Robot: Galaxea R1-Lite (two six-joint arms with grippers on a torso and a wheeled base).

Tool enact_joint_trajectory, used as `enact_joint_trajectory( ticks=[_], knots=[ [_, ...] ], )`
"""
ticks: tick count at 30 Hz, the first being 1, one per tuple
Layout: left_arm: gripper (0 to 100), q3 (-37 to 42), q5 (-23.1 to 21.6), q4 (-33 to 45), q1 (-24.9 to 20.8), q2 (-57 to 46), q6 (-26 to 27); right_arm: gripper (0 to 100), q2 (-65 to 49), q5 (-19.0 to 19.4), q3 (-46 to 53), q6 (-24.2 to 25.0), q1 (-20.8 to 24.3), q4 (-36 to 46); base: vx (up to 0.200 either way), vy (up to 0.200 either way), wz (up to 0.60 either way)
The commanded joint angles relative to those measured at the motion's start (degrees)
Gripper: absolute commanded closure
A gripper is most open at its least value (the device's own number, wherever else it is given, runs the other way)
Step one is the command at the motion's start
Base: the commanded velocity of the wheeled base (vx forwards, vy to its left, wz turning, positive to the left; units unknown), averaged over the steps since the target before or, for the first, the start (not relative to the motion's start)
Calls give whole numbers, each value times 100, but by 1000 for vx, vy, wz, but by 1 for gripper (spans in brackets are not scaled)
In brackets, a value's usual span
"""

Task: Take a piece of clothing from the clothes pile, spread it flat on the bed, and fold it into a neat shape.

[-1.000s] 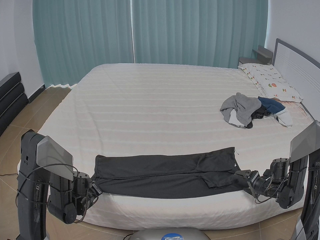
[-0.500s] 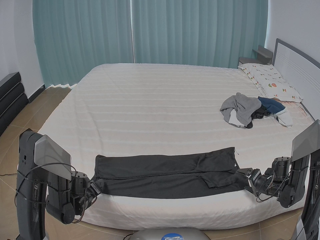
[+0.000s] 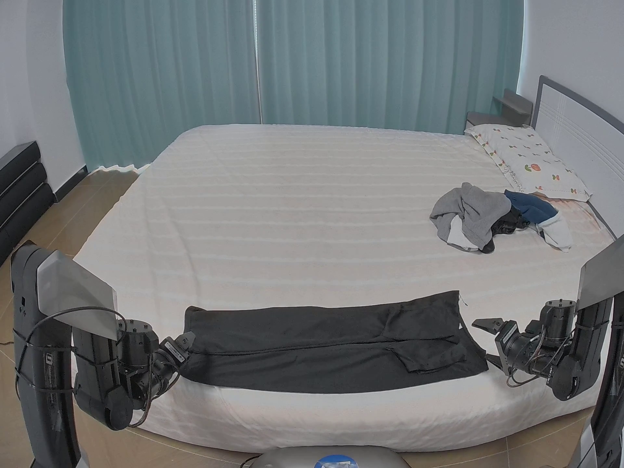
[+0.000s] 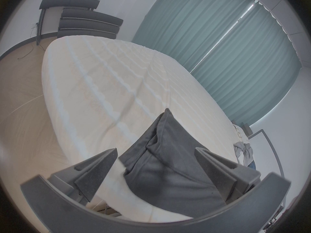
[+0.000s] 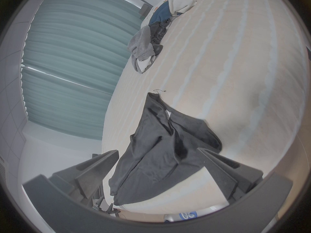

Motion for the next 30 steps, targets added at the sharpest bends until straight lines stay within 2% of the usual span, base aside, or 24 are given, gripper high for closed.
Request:
enact_joint_trajectory(
  ticks=[1, 11, 27, 28, 30],
  knots=[
    [0, -15, 1, -102, -16, -34, 17, 0, 28, 1, -9, 0, -6, -87, 0, 0, 0],
    [0, -120, -588, -102, -16, -8, 9, 0, 256, -17, -44, -44, 73, -96, 0, 0, 0],
    [0, -296, -570, -102, -131, 291, 70, 0, 265, -43, -44, -44, 126, -96, 0, 0, 0],
    [100, -305, -570, -102, -148, 317, 70, 0, 265, -43, -44, -44, 126, -96, 0, 0, 0],
    [100, -340, -562, -102, -166, 370, 79, 0, 265, -43, -44, -44, 126, -96, 0, 0, 0]
  ],
)
